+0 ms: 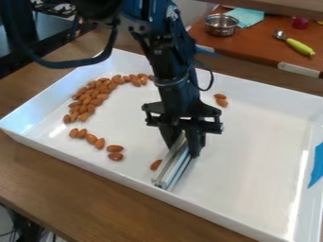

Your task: Sweep into pile

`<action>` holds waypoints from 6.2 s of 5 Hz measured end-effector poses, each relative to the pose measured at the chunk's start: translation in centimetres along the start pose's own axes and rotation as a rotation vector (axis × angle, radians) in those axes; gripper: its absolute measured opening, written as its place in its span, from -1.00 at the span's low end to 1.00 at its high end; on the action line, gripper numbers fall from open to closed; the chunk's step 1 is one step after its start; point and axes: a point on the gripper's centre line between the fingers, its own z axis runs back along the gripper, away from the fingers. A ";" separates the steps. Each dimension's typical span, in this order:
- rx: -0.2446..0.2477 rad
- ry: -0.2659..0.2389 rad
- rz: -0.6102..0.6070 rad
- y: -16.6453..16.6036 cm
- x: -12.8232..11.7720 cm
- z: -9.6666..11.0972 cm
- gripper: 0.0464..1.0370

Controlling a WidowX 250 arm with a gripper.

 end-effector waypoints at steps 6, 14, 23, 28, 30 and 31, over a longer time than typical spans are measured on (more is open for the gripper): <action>0.445 -0.020 0.075 15.3 2.7 3.0 -0.32; 0.167 -0.015 0.165 -5.5 8.5 -2.0 -0.32; 0.285 0.068 0.513 13.9 13.4 3.2 -0.32; 0.076 0.177 0.191 -6.4 8.6 3.9 -0.32; 0.151 0.096 0.085 -12.3 5.8 -0.2 -0.32; 0.201 0.086 0.106 -11.5 6.1 -2.3 -0.23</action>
